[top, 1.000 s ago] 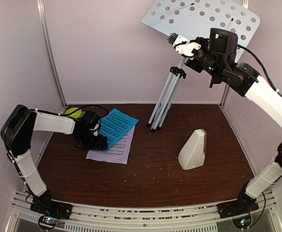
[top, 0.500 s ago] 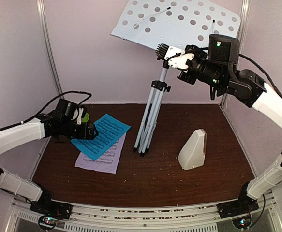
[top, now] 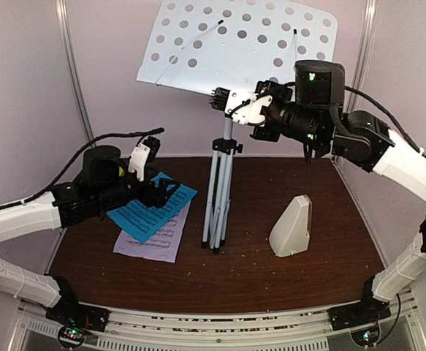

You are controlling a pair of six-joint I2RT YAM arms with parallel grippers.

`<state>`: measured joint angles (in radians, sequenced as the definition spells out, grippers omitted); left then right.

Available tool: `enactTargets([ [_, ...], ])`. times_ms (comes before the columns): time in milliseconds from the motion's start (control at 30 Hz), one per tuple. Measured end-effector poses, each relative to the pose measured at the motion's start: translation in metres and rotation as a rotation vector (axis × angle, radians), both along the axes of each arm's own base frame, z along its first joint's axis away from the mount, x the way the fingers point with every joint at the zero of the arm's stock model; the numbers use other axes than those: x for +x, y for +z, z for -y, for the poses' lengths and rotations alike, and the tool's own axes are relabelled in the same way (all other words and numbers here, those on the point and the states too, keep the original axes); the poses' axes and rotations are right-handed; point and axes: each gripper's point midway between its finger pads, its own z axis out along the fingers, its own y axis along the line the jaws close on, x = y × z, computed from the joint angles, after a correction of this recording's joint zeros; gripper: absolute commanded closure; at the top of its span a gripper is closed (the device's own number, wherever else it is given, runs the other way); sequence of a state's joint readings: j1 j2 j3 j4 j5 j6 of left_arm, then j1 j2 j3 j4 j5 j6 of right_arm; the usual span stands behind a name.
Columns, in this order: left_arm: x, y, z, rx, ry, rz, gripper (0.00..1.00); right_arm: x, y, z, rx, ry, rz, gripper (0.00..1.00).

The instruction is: Set up the instrument practice props

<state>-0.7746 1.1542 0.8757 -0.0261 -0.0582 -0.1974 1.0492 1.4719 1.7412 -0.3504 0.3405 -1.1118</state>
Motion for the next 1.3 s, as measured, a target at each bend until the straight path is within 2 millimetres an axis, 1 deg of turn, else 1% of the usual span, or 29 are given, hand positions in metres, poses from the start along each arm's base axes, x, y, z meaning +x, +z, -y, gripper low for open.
enactTargets([
  [133, -0.008, -0.010, 0.032, 0.032, -0.043, 0.025, 0.25, 0.000, -0.005, -0.007, -0.027, -0.006, 0.006, 1.00],
  [200, -0.012, -0.016, 0.045, 0.047, -0.056, 0.033, 0.28, 0.001, -0.007, -0.010, -0.037, -0.012, 0.007, 1.00],
  [300, -0.012, -0.022, 0.063, 0.068, -0.068, 0.038, 0.32, 0.003, -0.009, -0.015, -0.049, -0.020, 0.013, 1.00],
  [367, -0.008, -0.022, 0.075, 0.079, -0.070, 0.046, 0.35, 0.002, -0.009, -0.017, -0.055, -0.021, 0.015, 1.00],
  [433, -0.003, -0.018, 0.086, 0.084, -0.063, 0.061, 0.37, 0.001, -0.009, -0.019, -0.058, -0.020, 0.018, 1.00],
  [500, 0.002, -0.012, 0.094, 0.081, -0.053, 0.076, 0.42, 0.000, -0.007, -0.019, -0.058, -0.020, 0.022, 1.00],
  [633, 0.013, -0.002, 0.101, 0.080, -0.014, 0.097, 0.51, -0.002, -0.002, -0.020, -0.053, -0.021, 0.032, 1.00],
  [733, 0.022, -0.002, 0.101, 0.097, 0.033, 0.105, 0.56, -0.002, 0.004, -0.018, -0.050, -0.030, 0.042, 1.00],
  [867, 0.031, -0.005, 0.101, 0.124, 0.078, 0.107, 0.66, -0.003, 0.013, -0.017, -0.032, -0.035, 0.053, 1.00],
  [1000, 0.033, -0.006, 0.101, 0.157, 0.072, 0.129, 0.80, -0.003, 0.017, -0.016, -0.023, -0.039, 0.057, 1.00],
  [1133, 0.031, -0.007, 0.104, 0.181, 0.047, 0.164, 0.97, -0.003, 0.017, -0.016, -0.023, -0.042, 0.057, 1.00],
  [1200, 0.031, -0.009, 0.104, 0.175, 0.042, 0.173, 1.00, -0.003, 0.016, -0.015, -0.027, -0.047, 0.055, 1.00],
  [1300, 0.035, -0.010, 0.102, 0.187, 0.033, 0.199, 1.00, -0.002, 0.017, -0.013, -0.026, -0.056, 0.057, 1.00],
])
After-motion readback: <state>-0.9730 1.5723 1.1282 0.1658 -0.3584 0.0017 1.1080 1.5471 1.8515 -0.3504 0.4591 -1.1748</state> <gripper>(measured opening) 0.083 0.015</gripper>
